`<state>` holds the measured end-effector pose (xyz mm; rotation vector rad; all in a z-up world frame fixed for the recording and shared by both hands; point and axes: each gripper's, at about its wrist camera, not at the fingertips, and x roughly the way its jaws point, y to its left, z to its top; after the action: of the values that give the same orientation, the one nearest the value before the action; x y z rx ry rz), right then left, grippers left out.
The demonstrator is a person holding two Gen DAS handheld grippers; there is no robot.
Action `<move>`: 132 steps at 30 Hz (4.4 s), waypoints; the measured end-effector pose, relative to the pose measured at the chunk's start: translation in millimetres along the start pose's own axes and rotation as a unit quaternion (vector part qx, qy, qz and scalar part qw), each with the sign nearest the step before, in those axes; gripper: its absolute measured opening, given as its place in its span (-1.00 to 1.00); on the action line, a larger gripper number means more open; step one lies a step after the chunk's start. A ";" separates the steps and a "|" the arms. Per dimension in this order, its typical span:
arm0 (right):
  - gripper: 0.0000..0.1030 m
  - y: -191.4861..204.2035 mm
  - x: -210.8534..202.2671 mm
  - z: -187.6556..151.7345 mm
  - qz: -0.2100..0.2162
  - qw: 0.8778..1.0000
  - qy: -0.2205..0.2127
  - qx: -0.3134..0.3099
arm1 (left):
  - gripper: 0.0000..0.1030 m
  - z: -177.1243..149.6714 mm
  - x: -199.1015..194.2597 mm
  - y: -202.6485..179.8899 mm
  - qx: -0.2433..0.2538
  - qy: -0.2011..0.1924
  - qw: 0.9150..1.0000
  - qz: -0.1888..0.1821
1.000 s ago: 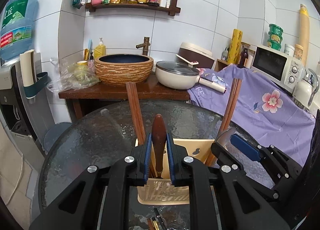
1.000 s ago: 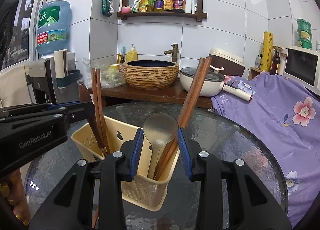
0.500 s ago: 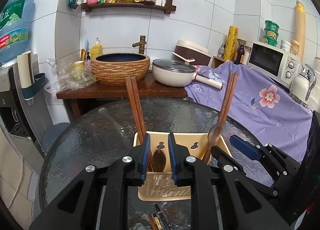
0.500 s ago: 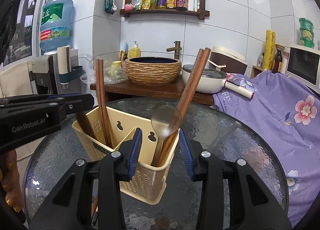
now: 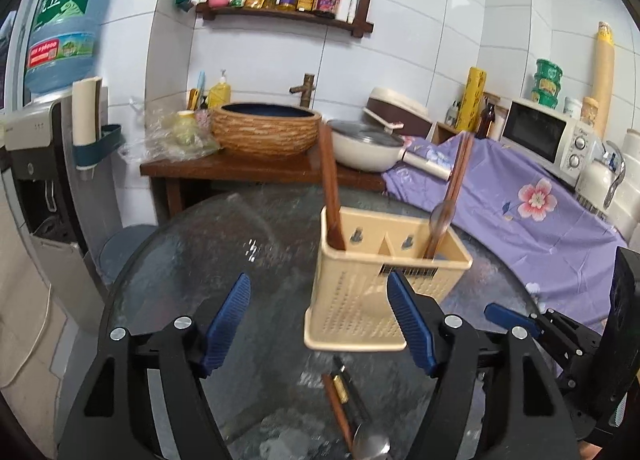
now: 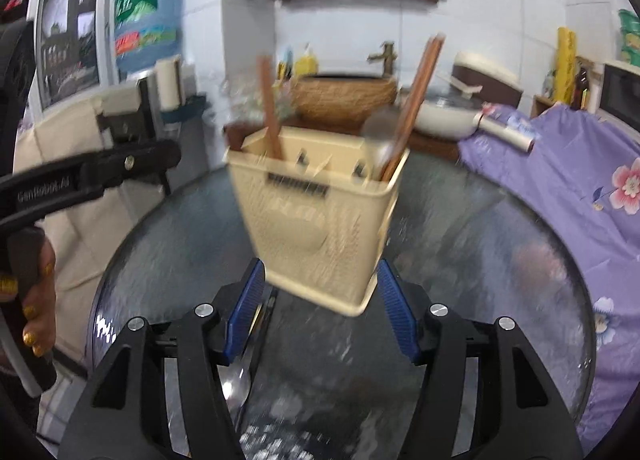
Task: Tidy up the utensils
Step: 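Move both tools back to the table and close the right tool on a steel spoon, then grasp a brown chopstick with the left tool while the right holds the steel spoon, then lift the chopstick and steel spoon upright and carry them over the beige holder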
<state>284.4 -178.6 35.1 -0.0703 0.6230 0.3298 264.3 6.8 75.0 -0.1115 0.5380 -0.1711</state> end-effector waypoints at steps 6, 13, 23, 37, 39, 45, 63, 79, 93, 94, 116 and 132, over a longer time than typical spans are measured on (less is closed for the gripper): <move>0.14 24.9 21.6 -41.6 0.028 0.996 0.085 0.002 | 0.37 -38.0 17.6 18.5 0.002 0.058 0.998 0.024; 0.14 49.2 39.5 -71.0 0.039 0.991 0.128 -0.002 | 0.37 -67.0 32.1 43.2 -0.014 0.103 0.994 0.046; 0.14 75.0 59.3 -77.9 0.015 0.988 0.154 -0.021 | 0.36 -73.2 32.0 48.5 -0.017 0.110 0.993 0.047; -0.26 68.8 67.5 -81.6 0.014 0.986 0.164 -0.012 | 0.37 -78.6 36.7 41.0 -0.012 0.122 0.992 0.041; -0.26 65.9 65.5 -82.7 0.016 0.986 0.163 -0.010 | 0.37 -80.2 37.0 37.0 -0.008 0.124 0.991 0.038; -0.26 55.8 59.2 -84.5 0.027 0.987 0.160 0.007 | 0.37 -84.2 39.3 26.6 -0.001 0.131 0.991 0.034; -0.26 11.4 42.8 -85.1 0.023 0.986 0.150 0.071 | -0.02 -104.2 50.1 -8.0 0.034 0.183 0.982 -0.017; -0.26 11.5 30.7 -85.9 0.011 0.987 0.143 0.068 | -0.29 -115.5 67.7 -18.9 0.049 0.208 0.977 -0.026; -0.26 7.5 21.7 -83.8 0.013 0.986 0.145 0.077 | -0.42 -105.0 83.5 -19.1 0.071 0.218 0.973 -0.006; -0.26 6.8 21.2 -83.6 0.013 0.986 0.145 0.078 | -0.53 -104.4 85.9 -20.0 0.075 0.218 0.973 -0.003; -0.26 2.0 16.5 -84.9 0.023 0.988 0.126 0.085 | -0.87 -85.8 111.8 1.0 0.024 0.223 0.974 -0.007; -0.26 -9.4 -4.5 -69.3 0.032 0.992 0.076 0.096 | -0.87 -59.1 50.3 -11.1 0.023 0.132 0.991 -0.016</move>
<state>245.1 -200.0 -18.8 0.1098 0.8068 0.3263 274.6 -17.3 1.1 -0.0529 0.7967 -0.2312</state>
